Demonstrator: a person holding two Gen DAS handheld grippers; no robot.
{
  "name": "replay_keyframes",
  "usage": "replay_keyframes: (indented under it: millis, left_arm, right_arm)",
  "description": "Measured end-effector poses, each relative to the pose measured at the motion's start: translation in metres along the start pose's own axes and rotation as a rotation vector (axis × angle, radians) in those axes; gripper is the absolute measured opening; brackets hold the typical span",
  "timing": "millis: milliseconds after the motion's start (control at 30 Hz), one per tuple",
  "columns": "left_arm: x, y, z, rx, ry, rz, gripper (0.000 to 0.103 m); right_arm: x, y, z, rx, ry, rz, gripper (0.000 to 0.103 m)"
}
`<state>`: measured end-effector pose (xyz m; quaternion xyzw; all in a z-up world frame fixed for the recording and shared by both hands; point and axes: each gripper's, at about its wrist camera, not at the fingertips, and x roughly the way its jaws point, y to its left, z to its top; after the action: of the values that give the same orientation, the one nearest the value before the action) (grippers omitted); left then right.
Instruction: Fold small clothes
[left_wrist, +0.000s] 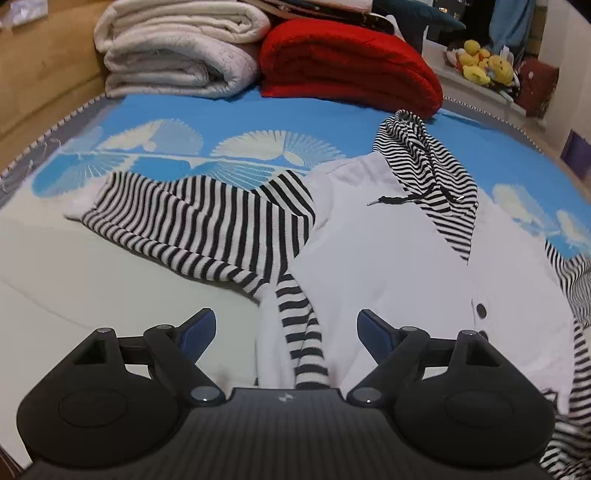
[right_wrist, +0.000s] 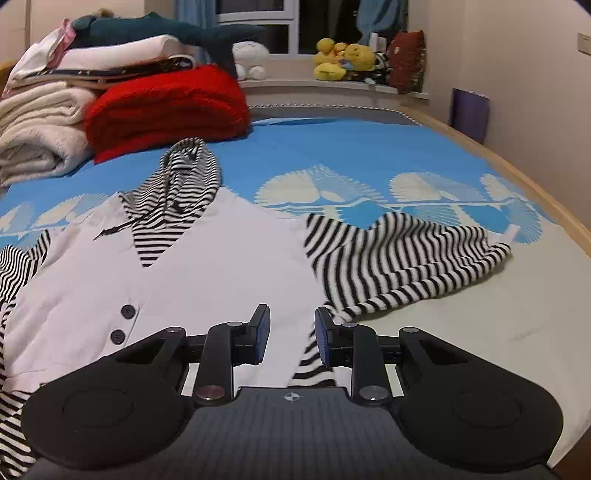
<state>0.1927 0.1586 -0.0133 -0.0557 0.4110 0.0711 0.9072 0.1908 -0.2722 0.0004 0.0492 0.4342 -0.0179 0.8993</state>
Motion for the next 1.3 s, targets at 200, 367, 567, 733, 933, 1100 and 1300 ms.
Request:
replay_keyframes:
  millis: [200,367,567,733,933,1100,1300]
  left_arm:
    - [0.013,0.004,0.014,-0.009,-0.01,-0.001,0.088]
    - [0.018,0.011,0.027,-0.007,-0.052,-0.005,0.088]
    - [0.045,0.034,0.04,-0.047,-0.013,-0.016,0.088]
    - [0.072,0.071,0.051,-0.093,-0.008,0.082,0.087]
    - [0.104,0.135,0.069,-0.204,-0.038,0.227,0.083]
    - [0.125,0.195,0.079,-0.402,-0.076,0.319,0.08]
    - [0.154,0.244,0.07,-0.55,-0.037,0.369,0.071]
  right_arm:
    - [0.002,0.017,0.009,-0.051,0.017,-0.011,0.029]
    - [0.004,0.034,0.054,-0.019,-0.005,0.015,0.034]
    - [0.039,0.077,0.098,-0.015,-0.068,0.114,0.043]
    - [0.078,0.104,0.073,-0.083,0.02,0.106,0.043]
    - [0.091,0.118,0.077,-0.1,0.059,0.228,0.042]
    - [0.113,0.125,0.068,-0.1,0.091,0.242,0.03]
    - [0.128,0.126,0.064,-0.098,0.145,0.244,0.007]
